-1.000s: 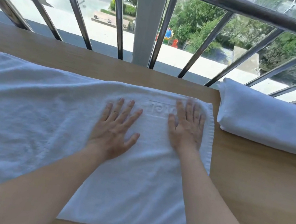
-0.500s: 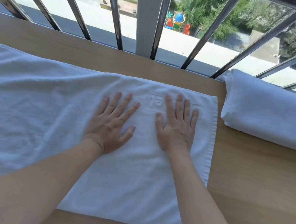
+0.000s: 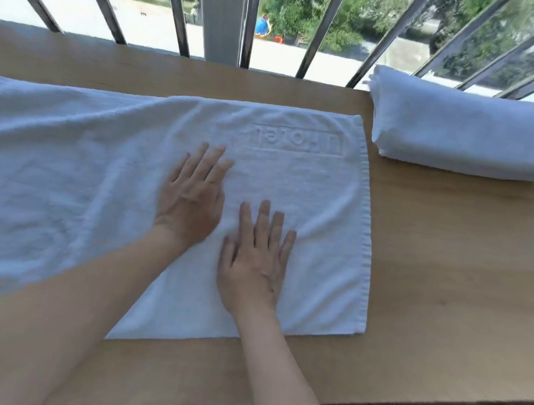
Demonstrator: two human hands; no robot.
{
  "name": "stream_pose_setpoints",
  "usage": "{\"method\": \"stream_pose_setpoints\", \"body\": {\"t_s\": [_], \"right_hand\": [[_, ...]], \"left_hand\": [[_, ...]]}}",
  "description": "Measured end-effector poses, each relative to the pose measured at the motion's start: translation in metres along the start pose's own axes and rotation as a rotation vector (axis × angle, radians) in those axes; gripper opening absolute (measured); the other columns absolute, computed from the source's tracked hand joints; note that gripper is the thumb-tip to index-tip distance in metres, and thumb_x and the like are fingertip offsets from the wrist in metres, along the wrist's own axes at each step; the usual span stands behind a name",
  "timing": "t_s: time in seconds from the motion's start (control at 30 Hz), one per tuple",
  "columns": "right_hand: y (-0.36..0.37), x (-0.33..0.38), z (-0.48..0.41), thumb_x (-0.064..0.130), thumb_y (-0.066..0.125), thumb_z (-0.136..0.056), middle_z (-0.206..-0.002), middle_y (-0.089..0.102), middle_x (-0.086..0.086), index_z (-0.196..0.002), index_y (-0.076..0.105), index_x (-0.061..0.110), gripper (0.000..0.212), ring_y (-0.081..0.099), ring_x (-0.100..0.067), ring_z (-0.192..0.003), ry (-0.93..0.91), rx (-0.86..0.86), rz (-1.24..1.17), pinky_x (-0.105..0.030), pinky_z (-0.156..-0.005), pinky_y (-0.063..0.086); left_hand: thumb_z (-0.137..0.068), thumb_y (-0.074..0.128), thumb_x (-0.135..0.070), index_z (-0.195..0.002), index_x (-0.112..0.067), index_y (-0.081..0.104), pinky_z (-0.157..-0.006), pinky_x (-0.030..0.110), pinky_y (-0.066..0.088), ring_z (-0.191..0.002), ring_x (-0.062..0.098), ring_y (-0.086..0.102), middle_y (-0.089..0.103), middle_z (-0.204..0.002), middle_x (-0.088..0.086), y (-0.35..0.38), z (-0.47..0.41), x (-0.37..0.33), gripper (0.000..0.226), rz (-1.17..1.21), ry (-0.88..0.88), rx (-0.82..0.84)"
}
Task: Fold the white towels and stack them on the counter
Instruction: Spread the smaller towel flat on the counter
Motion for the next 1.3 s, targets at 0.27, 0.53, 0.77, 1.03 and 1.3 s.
{"method": "stream_pose_setpoints", "body": {"t_s": [0.27,0.53,0.77,1.03,1.3], "right_hand": [[-0.013,-0.090,0.016,0.056,0.013,-0.102,-0.166,-0.015,0.004,-0.156,-0.009,0.039,0.062,-0.016,-0.016,-0.152,0.182,-0.001,0.131,-0.045,-0.122,-0.009],[-0.013,-0.063,0.036,0.058,0.012,-0.103,-0.165,-0.019,0.003,-0.157,-0.009,0.035,0.063,-0.022,-0.018,-0.150,0.118,-0.036,0.069,-0.046,-0.121,-0.015],[-0.013,-0.108,0.042,0.063,0.003,-0.099,-0.163,-0.024,0.009,-0.153,-0.017,0.043,0.061,-0.026,-0.012,-0.148,0.174,0.021,0.131,-0.040,-0.120,-0.018],[-0.040,-0.117,0.049,0.055,0.011,-0.103,-0.164,-0.020,0.001,-0.157,-0.014,0.029,0.065,-0.020,-0.018,-0.151,0.302,0.036,0.101,-0.041,-0.120,-0.016],[-0.003,0.041,0.019,0.041,0.019,-0.106,-0.166,-0.007,0.001,-0.159,0.004,0.023,0.058,-0.015,-0.017,-0.152,-0.162,-0.009,-0.100,-0.040,-0.123,-0.010]], "left_hand": [[-0.095,0.032,-0.049,-0.158,-0.021,0.027,-0.123,0.052,0.010,-0.153,0.032,0.011,0.015,-0.166,0.008,0.017,0.090,0.011,0.069,-0.153,0.029,0.189],[-0.097,0.024,-0.055,-0.160,-0.026,0.012,-0.124,0.050,0.003,-0.155,0.025,-0.002,0.003,-0.168,0.004,0.026,0.092,0.014,0.071,-0.184,0.035,0.180],[-0.098,0.022,-0.056,-0.160,-0.026,0.009,-0.124,0.046,-0.004,-0.155,0.026,-0.003,0.002,-0.168,0.004,0.026,0.092,0.013,0.071,-0.188,0.042,0.181],[-0.100,0.017,-0.046,-0.160,-0.016,0.018,-0.125,0.045,0.005,-0.154,0.024,0.002,0.008,-0.167,0.008,0.014,0.095,0.004,0.067,-0.061,0.035,0.180],[-0.103,0.026,-0.026,-0.147,-0.003,0.045,-0.122,0.045,0.021,-0.149,0.030,0.026,0.036,-0.157,0.014,-0.028,0.117,0.038,0.053,0.071,-0.106,0.025]]}}
Point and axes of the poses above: each hand's wrist, its own z-axis away from the middle knuckle, its own y-axis out of the palm, x = y × z, the point moved 5 cm from there along -z, towards the middle knuckle
